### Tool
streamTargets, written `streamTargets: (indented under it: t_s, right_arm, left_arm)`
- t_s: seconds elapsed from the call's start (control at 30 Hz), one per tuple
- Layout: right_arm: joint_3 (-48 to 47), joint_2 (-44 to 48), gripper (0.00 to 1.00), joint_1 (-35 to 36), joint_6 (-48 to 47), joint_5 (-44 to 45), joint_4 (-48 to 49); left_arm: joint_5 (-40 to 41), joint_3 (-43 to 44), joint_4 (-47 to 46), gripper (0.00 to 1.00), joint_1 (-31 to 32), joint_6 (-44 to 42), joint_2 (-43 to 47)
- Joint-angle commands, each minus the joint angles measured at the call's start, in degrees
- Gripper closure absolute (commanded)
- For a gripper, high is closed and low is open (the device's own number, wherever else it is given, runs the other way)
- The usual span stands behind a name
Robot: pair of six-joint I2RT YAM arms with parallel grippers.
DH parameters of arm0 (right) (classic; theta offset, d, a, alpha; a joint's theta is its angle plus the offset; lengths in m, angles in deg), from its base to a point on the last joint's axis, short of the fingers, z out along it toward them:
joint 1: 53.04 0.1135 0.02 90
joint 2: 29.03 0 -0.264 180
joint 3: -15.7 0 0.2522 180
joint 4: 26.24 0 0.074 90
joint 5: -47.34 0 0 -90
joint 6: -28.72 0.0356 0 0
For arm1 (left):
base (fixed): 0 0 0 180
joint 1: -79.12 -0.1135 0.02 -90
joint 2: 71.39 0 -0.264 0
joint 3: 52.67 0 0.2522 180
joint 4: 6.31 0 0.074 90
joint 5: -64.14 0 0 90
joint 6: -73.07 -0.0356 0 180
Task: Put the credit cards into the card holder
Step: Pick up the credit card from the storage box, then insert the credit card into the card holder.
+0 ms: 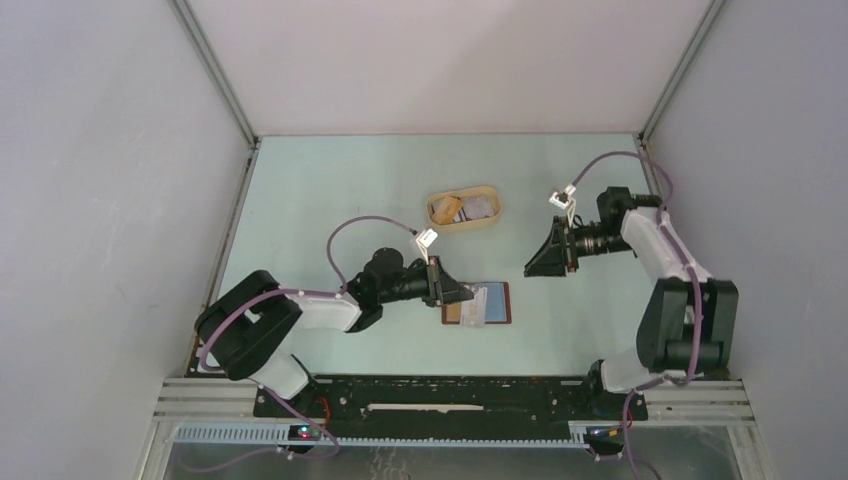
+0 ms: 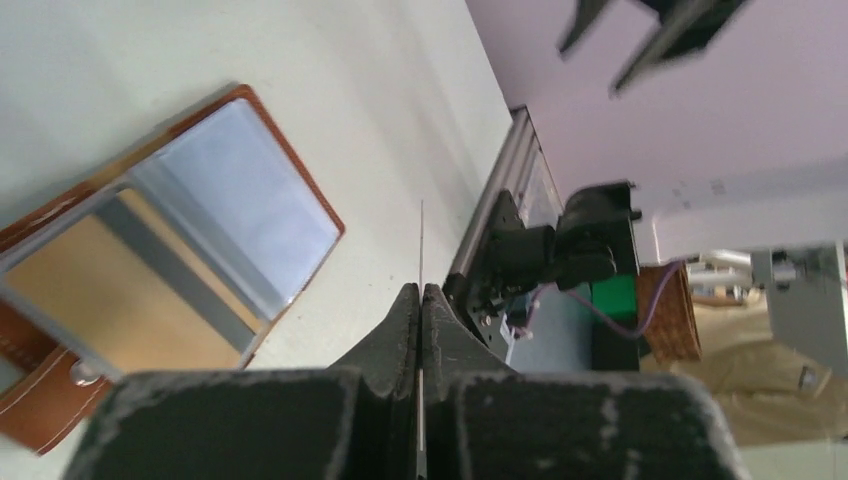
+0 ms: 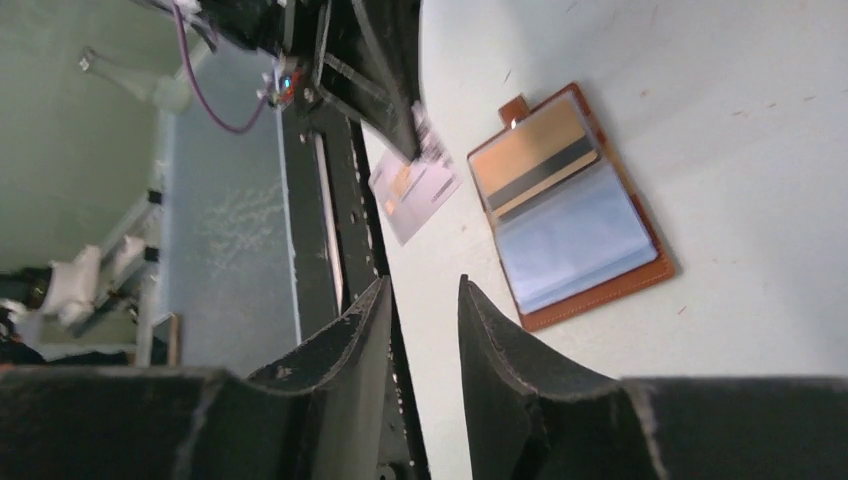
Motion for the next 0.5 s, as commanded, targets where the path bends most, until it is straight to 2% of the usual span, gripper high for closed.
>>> streamTargets:
  t_s: [0.0,0.07,0.13,0.23,0.37,0.47]
  right_arm:
    - [11.75,11.58,0.62,3.53,12.58,6.2,24.1]
    - [18.57,16.71,0.63,8.03,16.07,14.89,39.08]
    - [23.08,19.46,0.63,12.24,15.24,21.32,45.55]
    - [24.64,18.57,0.66,15.21,14.43,25.86,48.63]
    - [24.86,15.81,0.76,19.84,14.94,34.51,51.76]
    - [24.97,14.27,0.78,22.27,15.15,37.42,53.15]
  left_arm:
    - [10.61,-2.58,-7.09,1.0,-0.5,5.88,1.12]
    - [13.42,-3.06,-7.19,1.0,-0.6,6.85,0.33]
    - [15.22,-3.31,-7.2,1.0,-0.92,7.13,-0.5]
    - [16.87,-3.6,-7.75,1.0,-1.93,7.43,-2.5]
    - [16.95,-4.01,-10.7,1.0,-2.41,8.83,-5.9]
    - [16.77,-3.7,-11.59,1.0,-2.45,9.54,-8.15]
